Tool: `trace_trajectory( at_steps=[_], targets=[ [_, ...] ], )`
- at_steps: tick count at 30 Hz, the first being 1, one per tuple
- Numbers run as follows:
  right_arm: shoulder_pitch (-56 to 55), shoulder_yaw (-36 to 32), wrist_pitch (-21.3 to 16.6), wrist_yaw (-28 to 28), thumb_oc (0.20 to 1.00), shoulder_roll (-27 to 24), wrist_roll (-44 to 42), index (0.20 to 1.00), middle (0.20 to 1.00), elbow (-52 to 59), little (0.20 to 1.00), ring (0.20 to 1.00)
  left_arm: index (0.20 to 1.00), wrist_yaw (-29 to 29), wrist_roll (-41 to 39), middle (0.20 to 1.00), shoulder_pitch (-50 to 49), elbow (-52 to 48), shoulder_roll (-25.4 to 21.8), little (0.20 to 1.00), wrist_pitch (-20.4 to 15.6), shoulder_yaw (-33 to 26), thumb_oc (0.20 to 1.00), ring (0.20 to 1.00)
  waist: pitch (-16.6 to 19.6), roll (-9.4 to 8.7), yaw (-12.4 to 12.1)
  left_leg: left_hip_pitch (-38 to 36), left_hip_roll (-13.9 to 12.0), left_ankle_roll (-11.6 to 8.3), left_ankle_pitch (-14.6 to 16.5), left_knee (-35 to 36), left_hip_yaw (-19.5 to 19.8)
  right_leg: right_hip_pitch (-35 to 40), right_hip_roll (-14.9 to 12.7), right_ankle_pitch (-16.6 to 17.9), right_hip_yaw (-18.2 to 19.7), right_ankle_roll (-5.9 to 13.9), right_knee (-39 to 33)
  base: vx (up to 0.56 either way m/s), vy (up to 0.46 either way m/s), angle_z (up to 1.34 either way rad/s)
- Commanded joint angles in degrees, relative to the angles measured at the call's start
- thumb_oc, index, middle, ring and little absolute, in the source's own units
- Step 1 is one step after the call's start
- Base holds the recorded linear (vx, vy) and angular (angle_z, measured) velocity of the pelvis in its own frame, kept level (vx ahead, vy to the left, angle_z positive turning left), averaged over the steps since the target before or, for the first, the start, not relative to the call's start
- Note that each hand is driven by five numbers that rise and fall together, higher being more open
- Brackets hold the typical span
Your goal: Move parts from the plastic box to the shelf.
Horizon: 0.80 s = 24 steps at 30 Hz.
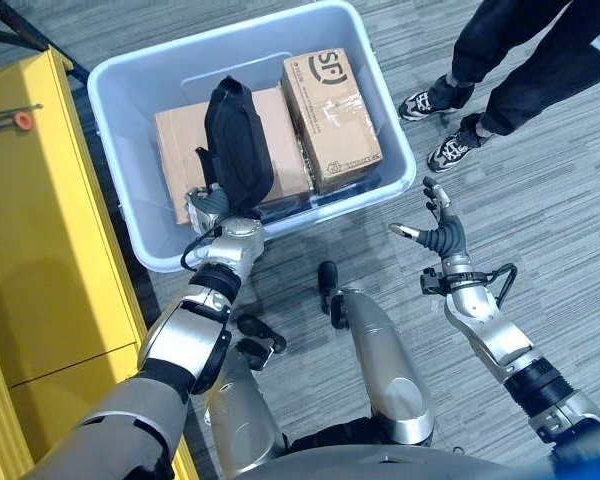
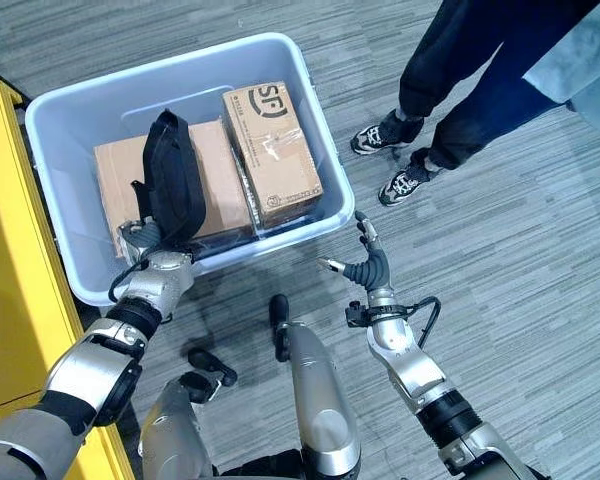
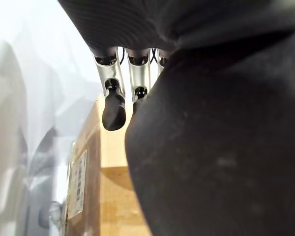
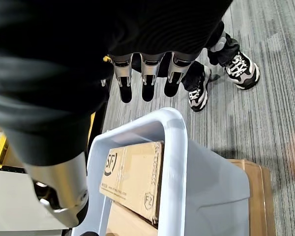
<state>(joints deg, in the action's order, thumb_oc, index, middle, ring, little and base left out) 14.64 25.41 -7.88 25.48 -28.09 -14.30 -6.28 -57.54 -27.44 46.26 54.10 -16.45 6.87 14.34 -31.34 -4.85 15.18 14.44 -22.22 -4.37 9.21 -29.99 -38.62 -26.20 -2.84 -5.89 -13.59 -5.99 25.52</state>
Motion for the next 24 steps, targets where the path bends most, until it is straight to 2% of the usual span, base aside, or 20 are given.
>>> trace_trajectory(
  at_steps=[1,7,11,14,16,19,21,24],
  targets=[
    [-1.48,-0.45,-2.39,-4.06,1.000,-1.33,1.76,1.000,1.000,2.08,1.000,1.000,0.200,-0.08,2.82,0.200,-0.80,-5.55,-3.57,0.200,-4.57,-2.27,0.200,0.200,1.55,0.22,0.93,3.22,-2.96,-4.81,-12.53,-2.96,0.75,6.28,-1.31,-5.13,-2.36,4.34,-2.48,0.02,0.034,-0.08],
    [-3.86,0.33,-3.38,-6.46,1.000,-1.39,2.64,1.000,1.000,2.88,1.000,1.000,0.200,2.42,5.98,0.200,-3.66,-8.00,-4.21,0.200,-7.05,-2.40,0.200,0.200,1.55,1.19,0.68,-1.26,-3.06,-4.50,-12.31,-2.08,0.24,11.55,-1.24,-6.09,-2.89,3.79,-3.29,0.01,0.010,-0.01],
    [-6.01,0.23,-5.06,-7.90,1.000,-1.08,4.10,1.000,1.000,3.85,1.000,1.000,0.200,6.71,10.59,0.200,-11.18,-14.05,-3.08,0.200,-13.39,-0.55,0.200,0.200,1.79,2.98,-1.01,-6.88,-1.78,-3.34,-11.38,0.97,0.20,18.21,-2.46,-6.45,-4.45,3.73,-5.88,0.06,0.066,0.18],
    [-7.26,-0.41,-5.52,-7.53,1.000,-0.59,4.65,1.000,1.000,4.30,1.000,1.000,0.200,7.84,12.53,0.200,-17.53,-20.38,-2.85,0.200,-15.25,0.95,0.200,0.200,3.15,4.02,-2.59,-8.91,-0.09,-2.84,-11.05,3.68,1.32,20.85,-3.17,-6.35,-5.13,4.09,-7.93,0.03,0.066,0.13],
    [-7.81,-0.68,-5.70,-7.35,1.000,-0.48,4.69,1.000,1.000,4.43,1.000,1.000,0.200,8.23,14.26,0.200,-20.18,-23.29,-2.88,0.200,-15.49,1.70,0.200,0.200,3.80,4.33,-3.38,-9.76,0.73,-2.58,-10.88,5.00,2.05,22.13,-3.57,-6.25,-5.52,4.25,-8.91,0.03,0.077,0.26],
    [-9.10,-1.30,-5.54,-7.22,1.000,-0.19,4.63,1.000,1.000,5.00,1.000,1.000,0.200,9.37,16.75,0.200,-26.96,-31.50,-3.08,0.200,-16.15,2.65,0.200,0.200,6.16,5.52,-5.93,-11.96,3.37,-1.81,-10.13,9.59,4.09,25.32,-4.75,-5.63,-6.93,5.03,-11.79,0.02,0.121,0.42],
    [-9.42,-1.31,-5.27,-7.16,1.000,0.21,4.07,1.000,1.000,4.72,1.000,1.000,0.200,13.12,19.12,0.200,-30.10,-35.58,-4.25,0.200,-15.64,2.83,0.200,0.200,7.87,6.01,-7.64,-12.96,5.18,-1.25,-9.52,12.29,5.58,27.10,-5.49,-4.52,-8.30,5.72,-13.93,-0.05,0.121,0.35],
    [-8.84,-0.73,-5.57,-6.80,1.000,0.92,3.45,1.000,1.000,3.87,1.000,1.000,0.200,15.80,21.31,0.200,-32.58,-38.72,-5.93,0.200,-15.04,3.94,0.200,0.200,9.46,6.39,-9.65,-13.65,6.52,-0.83,-8.44,13.81,6.56,28.92,-6.47,-3.81,-10.50,6.14,-15.13,-0.09,0.137,0.38]
  ],
)
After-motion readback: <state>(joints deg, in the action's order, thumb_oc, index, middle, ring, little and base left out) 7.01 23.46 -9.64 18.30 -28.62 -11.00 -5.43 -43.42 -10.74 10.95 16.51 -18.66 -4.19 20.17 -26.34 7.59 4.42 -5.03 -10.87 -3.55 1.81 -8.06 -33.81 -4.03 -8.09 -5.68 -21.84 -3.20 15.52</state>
